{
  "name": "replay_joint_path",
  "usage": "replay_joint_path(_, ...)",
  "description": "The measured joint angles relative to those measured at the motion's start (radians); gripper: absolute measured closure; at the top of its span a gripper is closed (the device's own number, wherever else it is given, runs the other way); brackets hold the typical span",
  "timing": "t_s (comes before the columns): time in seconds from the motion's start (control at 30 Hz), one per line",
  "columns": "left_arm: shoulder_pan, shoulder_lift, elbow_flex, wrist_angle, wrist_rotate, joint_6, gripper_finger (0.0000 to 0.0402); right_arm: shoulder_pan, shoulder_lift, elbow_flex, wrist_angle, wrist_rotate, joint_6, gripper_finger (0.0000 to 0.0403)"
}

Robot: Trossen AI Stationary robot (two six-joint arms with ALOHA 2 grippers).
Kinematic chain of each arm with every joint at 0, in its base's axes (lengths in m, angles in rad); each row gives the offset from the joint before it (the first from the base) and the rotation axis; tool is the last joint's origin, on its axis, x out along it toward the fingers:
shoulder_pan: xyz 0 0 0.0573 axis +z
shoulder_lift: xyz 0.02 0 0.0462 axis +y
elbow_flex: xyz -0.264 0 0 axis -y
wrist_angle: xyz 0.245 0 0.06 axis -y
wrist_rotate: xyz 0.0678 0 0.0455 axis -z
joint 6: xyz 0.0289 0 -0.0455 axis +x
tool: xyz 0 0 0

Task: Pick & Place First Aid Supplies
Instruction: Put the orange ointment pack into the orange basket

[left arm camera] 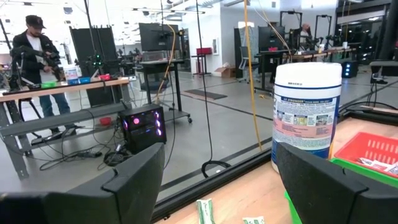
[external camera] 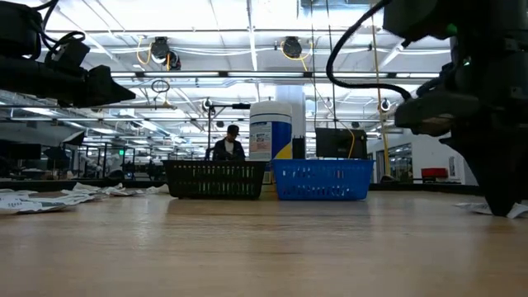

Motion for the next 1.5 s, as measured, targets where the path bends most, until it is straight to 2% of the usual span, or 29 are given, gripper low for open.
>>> replay_joint_path(0.13, 0.0, 0.0, 0.0, 0.0, 0.0, 0.0, 0.0094, -0.033, -0.022, 0.048, -0.111, 0.004, -0.209, 0.0399)
replay_joint_path(0.33, 0.0, 0.0, 0.0, 0.0, 0.0, 0.0, 0.0094, -0.099, -0.035, 0.163, -0.26, 0.0, -0.656, 0.0401)
replay_joint_path(0.47, 0.0, 0.0, 0.0, 0.0, 0.0, 0.0, 0.0094, -0.147, -0.036, 0.239, -0.319, -0.019, -0.99, 0.04)
replay_joint_path(0.67, 0.0, 0.0, 0.0, 0.0, 0.0, 0.0, 0.0094, -0.207, -0.036, 0.353, -0.373, -0.025, -1.351, 0.0401)
replay_joint_path(0.9, 0.0, 0.0, 0.0, 0.0, 0.0, 0.0, 0.0094, -0.287, -0.037, 0.411, -0.377, -0.025, -1.614, 0.0401)
replay_joint_path(1.1, 0.0, 0.0, 0.0, 0.0, 0.0, 0.0, 0.0094, -0.438, -0.029, 0.418, -0.353, -0.022, -1.756, 0.0402)
replay_joint_path(1.23, 0.0, 0.0, 0.0, 0.0, 0.0, 0.0, 0.0094, -0.546, -0.028, 0.418, -0.324, -0.014, -1.929, 0.0402)
replay_joint_path(1.5, 0.0, 0.0, 0.0, 0.0, 0.0, 0.0, 0.0094, -0.739, -0.028, 0.418, -0.151, 0.044, -2.224, 0.0402)
